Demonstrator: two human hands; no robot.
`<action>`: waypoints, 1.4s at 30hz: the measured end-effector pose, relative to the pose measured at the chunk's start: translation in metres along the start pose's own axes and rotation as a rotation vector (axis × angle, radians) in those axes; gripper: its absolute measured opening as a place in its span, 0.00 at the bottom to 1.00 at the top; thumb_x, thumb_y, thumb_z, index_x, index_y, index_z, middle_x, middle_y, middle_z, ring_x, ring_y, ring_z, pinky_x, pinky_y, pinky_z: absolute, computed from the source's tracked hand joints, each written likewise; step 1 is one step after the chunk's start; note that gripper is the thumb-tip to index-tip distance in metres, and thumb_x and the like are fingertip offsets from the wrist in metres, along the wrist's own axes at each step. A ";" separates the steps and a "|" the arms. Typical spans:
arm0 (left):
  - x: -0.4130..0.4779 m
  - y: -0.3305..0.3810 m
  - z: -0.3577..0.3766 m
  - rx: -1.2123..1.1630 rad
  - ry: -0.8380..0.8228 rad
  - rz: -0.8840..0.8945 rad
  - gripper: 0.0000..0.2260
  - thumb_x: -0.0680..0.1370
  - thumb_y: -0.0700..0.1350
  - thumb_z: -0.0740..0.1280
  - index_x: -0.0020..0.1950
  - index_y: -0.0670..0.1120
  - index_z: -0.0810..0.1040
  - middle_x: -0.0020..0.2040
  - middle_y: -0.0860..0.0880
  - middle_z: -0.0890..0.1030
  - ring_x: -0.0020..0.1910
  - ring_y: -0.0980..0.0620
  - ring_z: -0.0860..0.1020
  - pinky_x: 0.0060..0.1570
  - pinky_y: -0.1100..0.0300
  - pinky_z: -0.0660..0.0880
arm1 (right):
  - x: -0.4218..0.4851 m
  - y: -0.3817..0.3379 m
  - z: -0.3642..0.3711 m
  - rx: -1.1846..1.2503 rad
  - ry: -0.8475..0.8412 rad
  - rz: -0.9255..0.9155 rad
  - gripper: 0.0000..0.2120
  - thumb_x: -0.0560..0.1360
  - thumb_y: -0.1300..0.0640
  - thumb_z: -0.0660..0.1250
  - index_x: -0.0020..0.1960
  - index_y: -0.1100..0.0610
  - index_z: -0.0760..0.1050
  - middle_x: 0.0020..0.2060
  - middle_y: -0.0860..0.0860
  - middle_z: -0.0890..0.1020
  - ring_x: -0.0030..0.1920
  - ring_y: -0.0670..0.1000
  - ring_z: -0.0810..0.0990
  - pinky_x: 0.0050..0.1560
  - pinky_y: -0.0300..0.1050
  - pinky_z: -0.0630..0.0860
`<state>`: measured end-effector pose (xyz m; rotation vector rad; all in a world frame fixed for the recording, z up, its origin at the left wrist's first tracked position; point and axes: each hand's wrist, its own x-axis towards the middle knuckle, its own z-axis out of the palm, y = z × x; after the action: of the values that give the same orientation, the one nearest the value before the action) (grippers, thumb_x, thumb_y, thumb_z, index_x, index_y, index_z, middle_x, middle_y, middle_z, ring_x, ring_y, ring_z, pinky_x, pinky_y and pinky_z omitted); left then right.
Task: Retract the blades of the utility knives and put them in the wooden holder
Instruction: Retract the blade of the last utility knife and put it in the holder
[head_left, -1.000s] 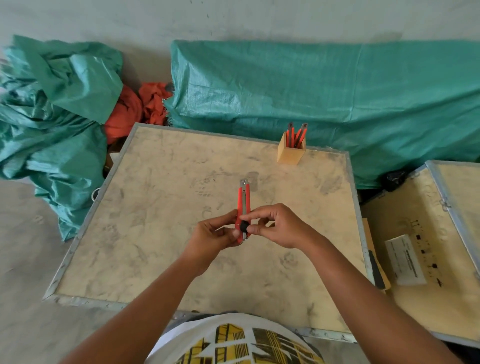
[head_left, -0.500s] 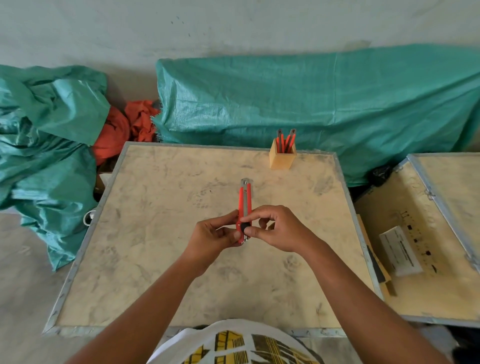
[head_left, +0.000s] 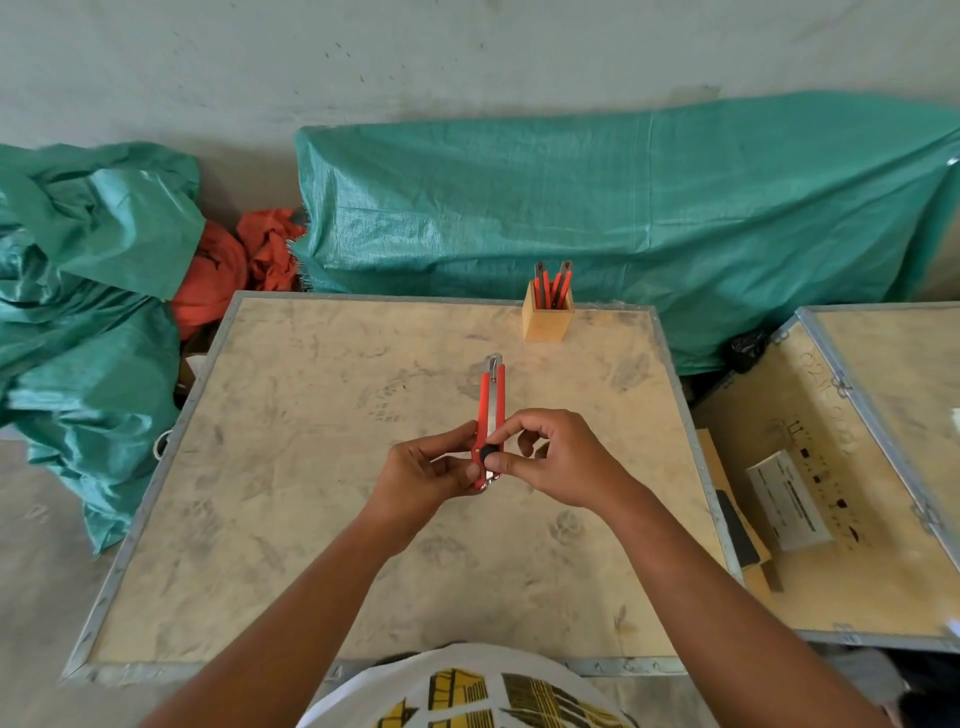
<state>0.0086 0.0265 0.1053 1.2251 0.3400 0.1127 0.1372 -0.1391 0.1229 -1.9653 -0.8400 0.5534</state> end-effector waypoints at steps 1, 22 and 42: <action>0.001 0.000 0.002 0.008 0.004 0.001 0.23 0.69 0.37 0.75 0.64 0.43 0.80 0.57 0.43 0.85 0.48 0.41 0.84 0.49 0.51 0.82 | 0.000 0.002 -0.001 -0.003 0.013 0.001 0.09 0.68 0.46 0.80 0.46 0.42 0.84 0.38 0.36 0.83 0.37 0.40 0.77 0.36 0.31 0.73; 0.139 0.016 0.055 0.232 -0.029 0.026 0.21 0.73 0.29 0.72 0.62 0.46 0.82 0.56 0.48 0.86 0.47 0.43 0.85 0.46 0.57 0.82 | 0.086 0.050 -0.098 0.176 0.169 0.056 0.20 0.75 0.62 0.76 0.54 0.36 0.84 0.50 0.41 0.87 0.45 0.47 0.87 0.46 0.47 0.87; 0.378 -0.027 0.054 0.904 0.130 -0.096 0.39 0.73 0.45 0.76 0.78 0.44 0.59 0.77 0.44 0.65 0.76 0.45 0.62 0.73 0.52 0.63 | 0.261 0.178 -0.125 -0.175 0.594 -0.077 0.15 0.74 0.69 0.73 0.58 0.57 0.85 0.49 0.53 0.88 0.46 0.51 0.87 0.52 0.42 0.82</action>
<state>0.3803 0.0691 0.0229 2.0955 0.5951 -0.0571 0.4543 -0.0806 0.0175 -2.0796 -0.5918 -0.1604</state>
